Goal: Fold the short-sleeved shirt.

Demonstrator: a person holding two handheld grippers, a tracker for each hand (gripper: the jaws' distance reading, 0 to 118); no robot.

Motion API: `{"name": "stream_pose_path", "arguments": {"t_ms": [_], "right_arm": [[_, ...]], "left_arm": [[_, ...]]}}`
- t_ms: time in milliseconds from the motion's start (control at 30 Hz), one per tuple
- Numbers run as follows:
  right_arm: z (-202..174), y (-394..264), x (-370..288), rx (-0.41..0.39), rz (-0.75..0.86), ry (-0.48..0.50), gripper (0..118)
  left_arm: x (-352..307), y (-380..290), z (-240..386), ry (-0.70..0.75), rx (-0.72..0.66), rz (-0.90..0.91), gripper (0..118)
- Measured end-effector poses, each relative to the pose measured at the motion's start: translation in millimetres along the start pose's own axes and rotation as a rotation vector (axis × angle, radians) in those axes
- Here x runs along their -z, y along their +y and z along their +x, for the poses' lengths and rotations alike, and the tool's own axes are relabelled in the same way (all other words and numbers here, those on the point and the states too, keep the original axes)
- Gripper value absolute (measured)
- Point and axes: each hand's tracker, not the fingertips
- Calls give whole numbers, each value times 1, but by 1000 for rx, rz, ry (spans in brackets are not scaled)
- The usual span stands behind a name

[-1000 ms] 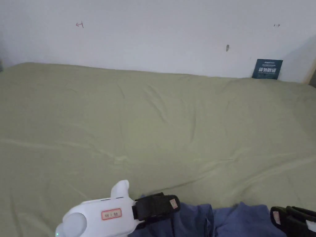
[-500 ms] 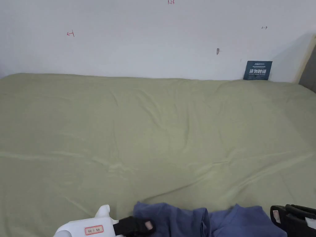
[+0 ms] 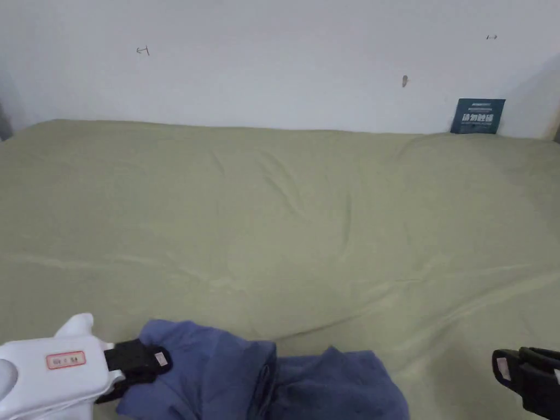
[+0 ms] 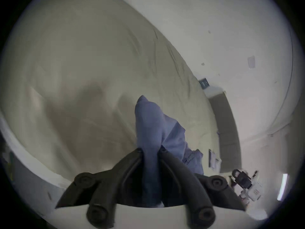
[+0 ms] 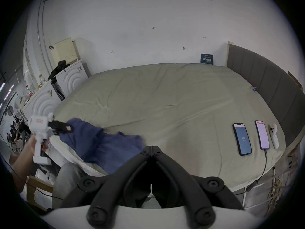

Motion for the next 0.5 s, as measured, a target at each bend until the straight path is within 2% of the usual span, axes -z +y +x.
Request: {"name": "stream_pose_path", "arguments": {"t_ms": [167, 233, 367, 433, 500], "right_arm": [[-11, 7, 13, -19, -1, 36, 0], [-15, 8, 15, -28, -2, 45, 0], [-18, 6, 11, -32, -5, 50, 0], [-17, 4, 8, -27, -4, 47, 0], [-13, 2, 6, -21, -6, 36, 0]], "left_arm": [[-44, 16, 19, 173, 86, 145, 10], [-43, 8, 44, 200, 184, 138, 10], [-2, -21, 97, 380, 454, 73, 11], [22, -40, 118, 372, 560, 36, 11], [46, -61, 139, 300, 594, -42, 11]]}}
